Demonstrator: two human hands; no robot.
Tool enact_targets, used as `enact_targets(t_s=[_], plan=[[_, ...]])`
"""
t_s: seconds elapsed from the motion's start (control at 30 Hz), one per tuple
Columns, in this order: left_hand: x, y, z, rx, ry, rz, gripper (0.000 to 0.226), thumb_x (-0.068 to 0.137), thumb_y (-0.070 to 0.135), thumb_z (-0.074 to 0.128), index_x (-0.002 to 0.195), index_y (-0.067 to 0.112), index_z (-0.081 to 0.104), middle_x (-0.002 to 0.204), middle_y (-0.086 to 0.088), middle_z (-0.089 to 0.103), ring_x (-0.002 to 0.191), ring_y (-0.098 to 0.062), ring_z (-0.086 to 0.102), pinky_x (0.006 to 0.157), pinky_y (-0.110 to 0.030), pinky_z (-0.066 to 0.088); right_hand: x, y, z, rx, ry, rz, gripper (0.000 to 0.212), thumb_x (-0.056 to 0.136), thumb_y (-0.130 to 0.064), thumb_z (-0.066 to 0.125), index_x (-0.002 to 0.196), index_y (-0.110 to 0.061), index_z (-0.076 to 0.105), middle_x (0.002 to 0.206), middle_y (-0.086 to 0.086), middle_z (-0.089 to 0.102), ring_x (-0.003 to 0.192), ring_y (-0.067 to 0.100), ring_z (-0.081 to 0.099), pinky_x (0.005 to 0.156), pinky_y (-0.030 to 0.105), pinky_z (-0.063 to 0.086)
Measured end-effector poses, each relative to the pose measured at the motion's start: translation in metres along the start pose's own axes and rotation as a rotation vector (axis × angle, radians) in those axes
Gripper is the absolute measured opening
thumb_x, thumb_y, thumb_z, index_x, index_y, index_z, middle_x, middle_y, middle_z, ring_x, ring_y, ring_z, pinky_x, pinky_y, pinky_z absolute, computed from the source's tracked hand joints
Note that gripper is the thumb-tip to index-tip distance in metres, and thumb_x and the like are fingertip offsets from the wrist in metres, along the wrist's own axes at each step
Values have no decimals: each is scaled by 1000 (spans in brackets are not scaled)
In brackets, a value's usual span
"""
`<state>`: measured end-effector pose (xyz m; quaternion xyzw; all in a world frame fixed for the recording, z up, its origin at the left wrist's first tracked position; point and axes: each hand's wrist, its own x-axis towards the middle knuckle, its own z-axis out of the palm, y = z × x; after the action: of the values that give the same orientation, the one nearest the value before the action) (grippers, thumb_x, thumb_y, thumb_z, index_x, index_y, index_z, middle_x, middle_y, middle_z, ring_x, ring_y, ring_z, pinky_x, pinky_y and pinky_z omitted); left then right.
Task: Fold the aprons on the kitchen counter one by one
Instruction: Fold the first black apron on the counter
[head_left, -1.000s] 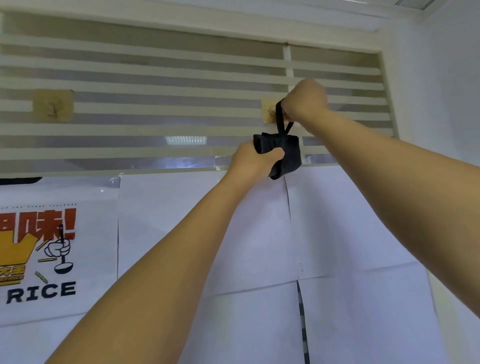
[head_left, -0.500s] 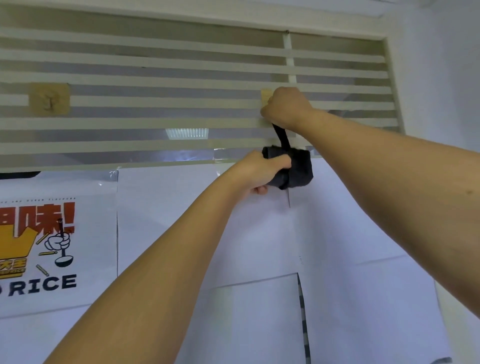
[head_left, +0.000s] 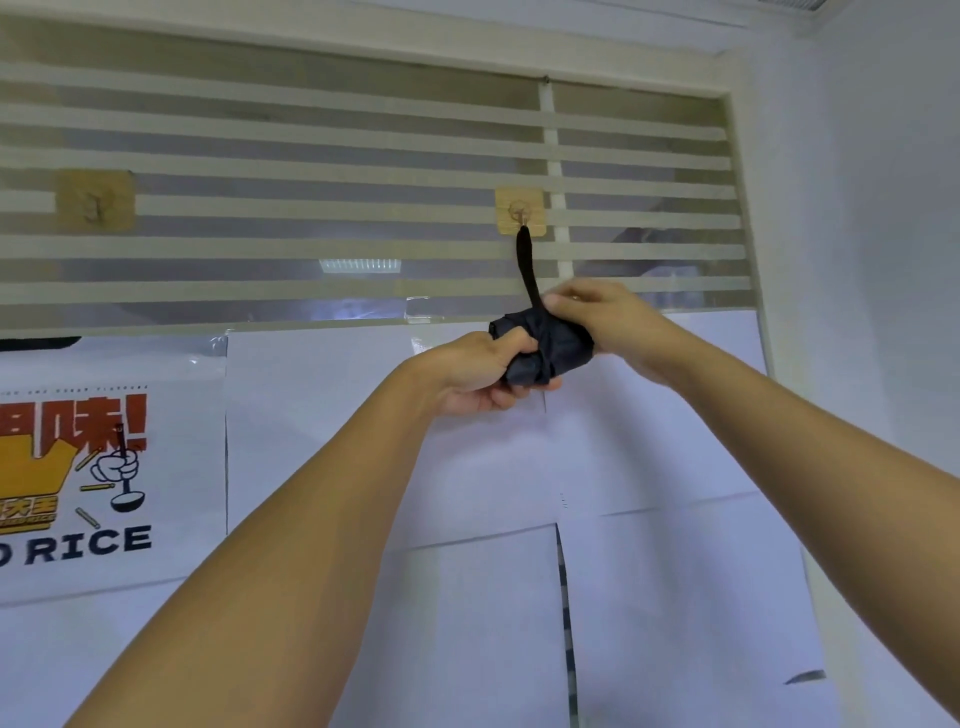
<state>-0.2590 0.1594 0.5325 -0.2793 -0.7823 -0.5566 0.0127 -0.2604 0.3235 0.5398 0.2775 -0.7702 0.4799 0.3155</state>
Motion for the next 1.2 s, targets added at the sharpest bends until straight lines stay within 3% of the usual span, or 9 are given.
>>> enact_targets(t_s=[0.13,0.27,0.4,0.57,0.7,0.77,0.97,1.1,1.2], plan=[[0,-4,10,-37,38,-49,36,102,32,30,103,7,56,71,-10,70,51,-11,35,47,-19,32,-15,16,-3,120,60,-10,8,94,-24,59,93,-15,61,94,7,62,87,21,59,78,37,51],[0,-13,21,241,188,30,46,103,41,28,117,7,57,79,-9,71,55,-13,44,54,-22,41,-21,25,1,198,46,80,23,98,-23,53,116,-10,57,116,15,61,103,28,63,87,42,56],[-4,-30,16,389,436,152,41,101,44,35,122,12,51,88,-9,69,58,-12,52,54,-22,43,-28,37,8,3,-20,186,27,99,-25,49,122,-12,55,112,13,63,97,24,63,83,32,53],[-2,-36,9,472,502,129,48,97,52,39,119,11,50,83,-8,68,58,-12,55,54,-24,41,-35,33,13,73,-21,184,36,98,-26,53,132,-18,46,106,6,61,85,18,64,74,22,54],[7,-32,5,423,663,93,73,91,56,50,130,-3,32,112,-20,64,98,-34,63,72,-34,49,-36,27,15,58,-29,183,37,96,-26,55,131,-18,45,107,5,61,88,19,65,72,21,53],[8,-32,4,444,676,69,80,89,59,50,133,-4,28,115,-21,63,103,-36,62,80,-38,51,-36,25,15,57,-19,188,37,96,-28,56,130,-18,46,105,3,61,87,18,65,69,20,52],[0,-35,-4,505,683,9,93,86,63,52,141,-5,21,112,-18,65,101,-33,63,80,-37,51,-40,25,12,52,-3,217,39,95,-30,57,130,-18,45,109,6,60,89,19,65,72,23,53],[-19,-29,0,512,684,4,87,87,61,53,137,-5,28,103,-15,66,94,-30,65,72,-33,49,-51,21,11,-103,30,139,47,94,-35,57,136,-22,42,114,3,56,96,23,61,78,29,52],[-52,-34,12,563,629,35,68,88,57,55,131,6,42,106,-10,65,95,-25,63,68,-28,43,-75,17,11,-268,196,0,51,91,-40,59,136,-24,40,119,-2,48,94,17,57,76,26,45]])
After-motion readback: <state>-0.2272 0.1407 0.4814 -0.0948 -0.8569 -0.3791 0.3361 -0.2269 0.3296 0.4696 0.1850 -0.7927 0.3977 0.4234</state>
